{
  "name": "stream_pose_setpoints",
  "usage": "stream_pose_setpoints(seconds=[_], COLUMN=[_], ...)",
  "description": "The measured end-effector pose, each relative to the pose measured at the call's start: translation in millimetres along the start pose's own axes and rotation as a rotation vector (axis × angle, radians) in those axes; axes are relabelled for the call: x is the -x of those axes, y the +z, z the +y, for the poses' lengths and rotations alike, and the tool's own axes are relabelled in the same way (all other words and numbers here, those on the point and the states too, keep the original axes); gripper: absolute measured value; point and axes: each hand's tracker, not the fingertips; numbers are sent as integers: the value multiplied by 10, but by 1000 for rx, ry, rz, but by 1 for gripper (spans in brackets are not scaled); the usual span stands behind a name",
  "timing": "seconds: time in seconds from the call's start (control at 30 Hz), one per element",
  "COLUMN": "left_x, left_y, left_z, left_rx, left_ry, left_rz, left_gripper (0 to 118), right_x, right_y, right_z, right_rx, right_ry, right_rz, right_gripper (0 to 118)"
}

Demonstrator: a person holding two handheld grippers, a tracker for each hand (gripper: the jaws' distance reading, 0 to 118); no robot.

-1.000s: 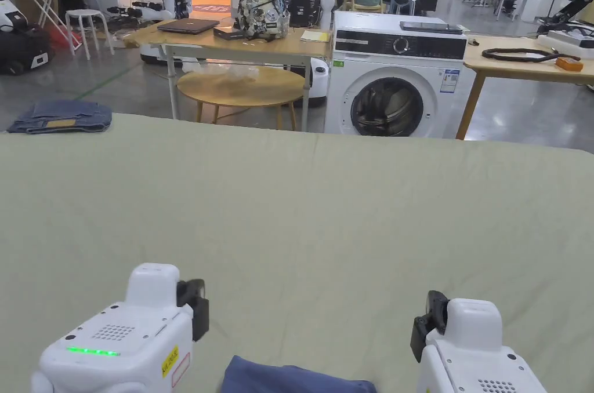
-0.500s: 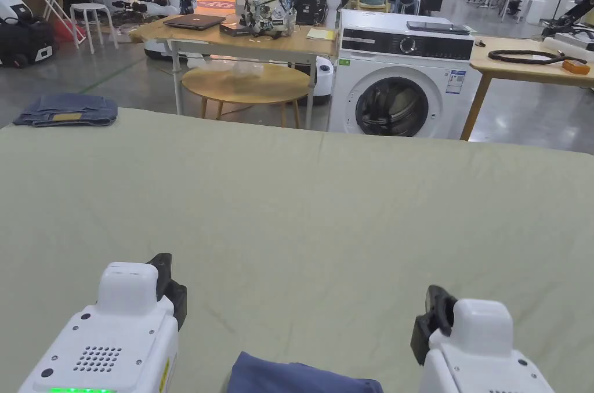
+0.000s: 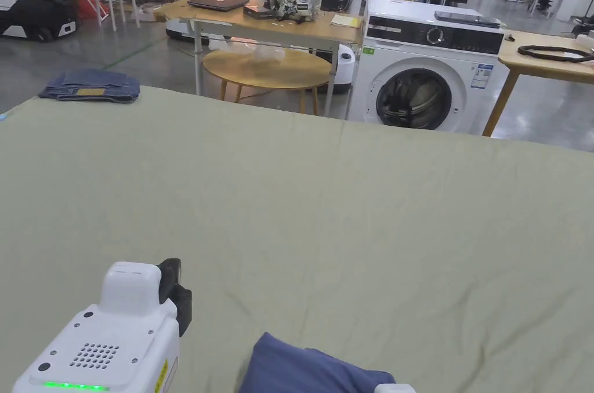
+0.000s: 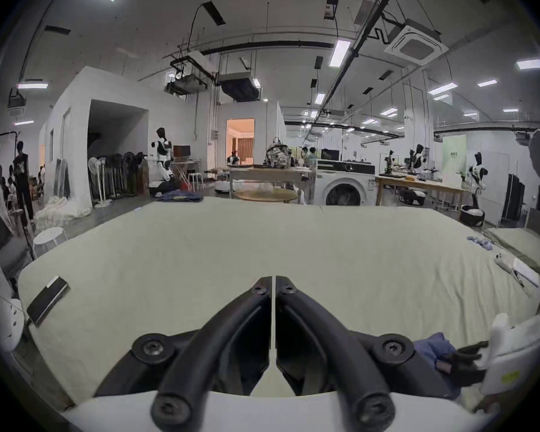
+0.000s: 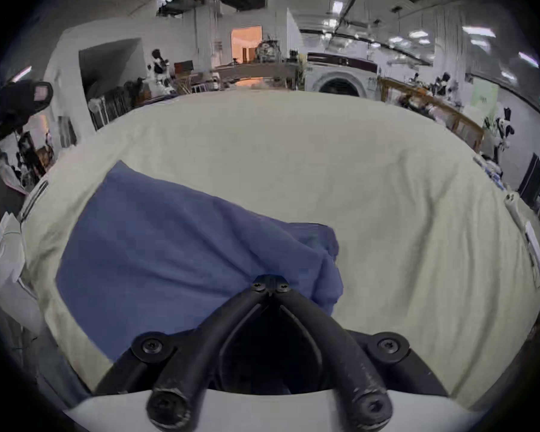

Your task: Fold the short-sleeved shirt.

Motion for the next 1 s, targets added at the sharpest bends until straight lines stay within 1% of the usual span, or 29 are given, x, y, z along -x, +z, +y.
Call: stream_pose_setpoints(seconds=[0.1,0.17,0.23,0.27,0.3,0.33,0.37,0.43,0.47,0.53,0.57,0.6,0.63,0.73,0.8,0.83,0.87,0.93,0.97,1.0], left_x=[79,141,219,267,309,342,370,359,352,329,303,295,286,222,173,137,128,138,133,106], left_y=[-16,-87,-208,-266,-335,-416,-483,-625,-683,-815,-852,-926,-1007,-1192,-1286,-1314,-1338,-1396,-1398,-1393], left_z=[-45,-79,-125,-147,-191,-230,-268,-340,-375,-453,-487,-541,-598,-783,-916,-1005,-1050,-1157,-1191,-1227], left_rx=[97,200,348,378,441,507,540,647,671,749,754,777,821,927,982,1014,1010,1013,1016,1019], left_ry=[6,25,107,161,208,247,285,306,315,342,368,402,435,511,528,552,583,690,722,740], left_rz=[-61,-135,-237,-297,-353,-402,-452,-533,-575,-687,-721,-783,-812,-824,-831,-854,-883,-982,-980,-979], left_gripper=[0,0,0,0,4,9,22,36,44,48,50,54,59,61,63,63,63,63,62,57], right_x=[-3,-24,-36,-39,-42,-48,-51,-61,-64,-69,-74,-84,-92,-106,-113,-117,-121,-130,-135,-140], right_y=[32,20,29,33,33,31,30,25,24,29,30,31,30,35,36,36,36,36,39,42], right_z=[59,62,54,53,55,59,54,62,66,66,65,63,64,69,71,72,70,72,71,69], right_rx=[-7,2,1,0,1,3,5,10,13,14,14,15,16,19,22,23,23,24,24,23], right_ry=[2,-6,-1,-1,0,1,0,-6,-7,-7,-6,-6,-8,-8,-13,-13,-15,-21,-23,-27], right_rz=[-10,-7,-4,-4,-6,-7,-6,-3,-2,2,4,8,11,17,19,20,21,25,27,30], right_gripper=[0,0,0,0,0,0,0,0,0,0,0,0,0,0,0,0,0,0,0,0])
